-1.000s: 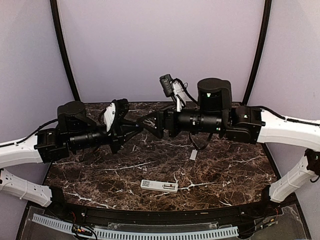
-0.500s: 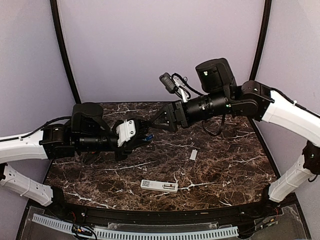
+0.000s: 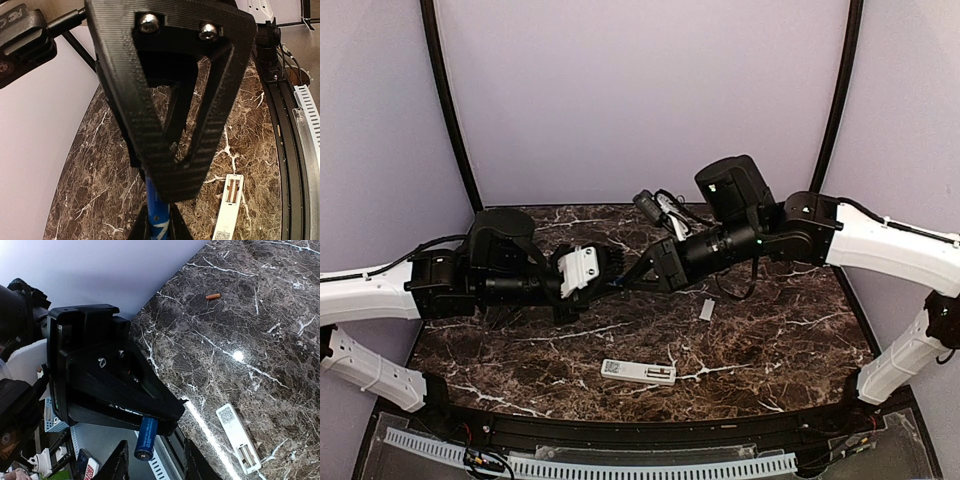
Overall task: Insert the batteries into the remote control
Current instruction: Pass from the left arm to the right
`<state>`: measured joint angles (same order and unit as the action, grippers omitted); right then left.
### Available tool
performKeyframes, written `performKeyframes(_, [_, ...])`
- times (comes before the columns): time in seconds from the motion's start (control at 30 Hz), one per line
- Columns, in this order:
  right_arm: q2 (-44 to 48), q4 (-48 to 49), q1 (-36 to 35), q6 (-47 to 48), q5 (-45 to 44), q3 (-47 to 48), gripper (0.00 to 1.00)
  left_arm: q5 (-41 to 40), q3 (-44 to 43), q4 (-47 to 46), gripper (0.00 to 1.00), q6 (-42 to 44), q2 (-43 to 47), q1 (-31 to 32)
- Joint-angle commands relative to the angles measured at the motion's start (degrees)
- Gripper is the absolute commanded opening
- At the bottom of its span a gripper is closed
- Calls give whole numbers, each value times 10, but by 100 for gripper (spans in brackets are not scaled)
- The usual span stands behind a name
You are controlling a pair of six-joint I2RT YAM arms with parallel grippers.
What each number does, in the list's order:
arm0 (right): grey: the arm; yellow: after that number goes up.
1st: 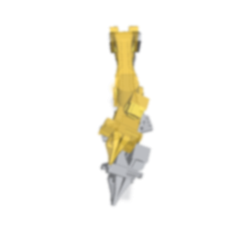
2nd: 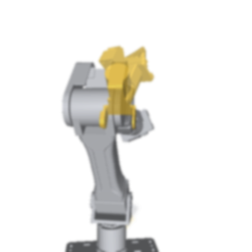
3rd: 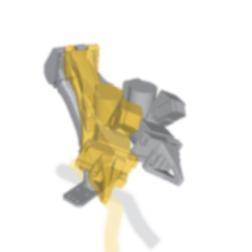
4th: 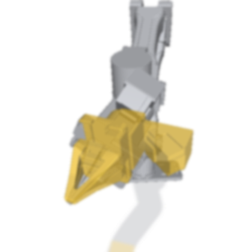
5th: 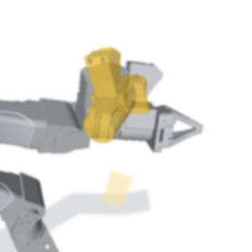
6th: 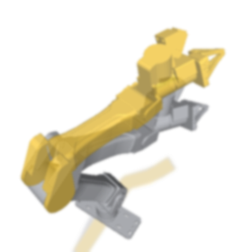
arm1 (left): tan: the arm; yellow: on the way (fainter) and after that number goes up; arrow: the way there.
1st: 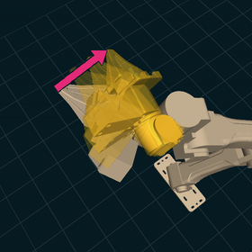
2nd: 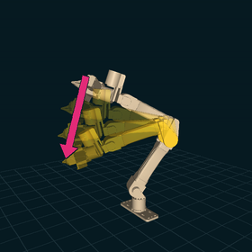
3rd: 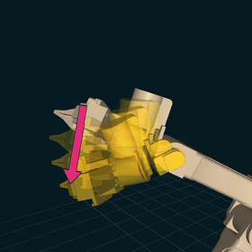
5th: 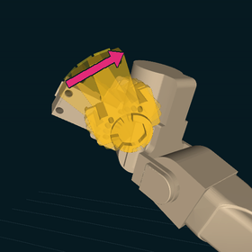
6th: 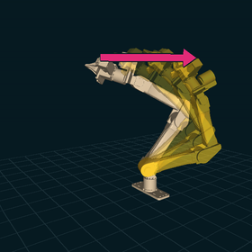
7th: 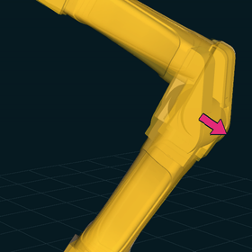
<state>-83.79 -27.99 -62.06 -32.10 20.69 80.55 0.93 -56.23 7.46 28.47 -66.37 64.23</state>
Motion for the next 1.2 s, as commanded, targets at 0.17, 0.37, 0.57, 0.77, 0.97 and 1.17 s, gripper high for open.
performKeyframes(0.17, [-11, 59, 3, -3, 36, 4, 21, -3, -17, 15, 0, 11, 4, 5])
performKeyframes(0.37, [-6, 49, 3, -4, 35, -5, 10, -3, -16, 15, 0, 10, 7, 5])
performKeyframes(0.57, [-7, 50, 3, -6, 43, -11, 9, -3, -19, 17, 0, 11, -1, 5])
performKeyframes(0.77, [-9, 47, 4, -6, 64, -12, 26, -37, -18, 14, 0, 12, -2, 6])
performKeyframes(0.97, [-1, 50, 4, -4, 54, -14, 20, -35, -16, 17, 0, 17, -1, 6])
performKeyframes(1.17, [-3, 53, 3, -3, 58, -16, 0, -30, -15, 20, 0, 17, -1, 6])
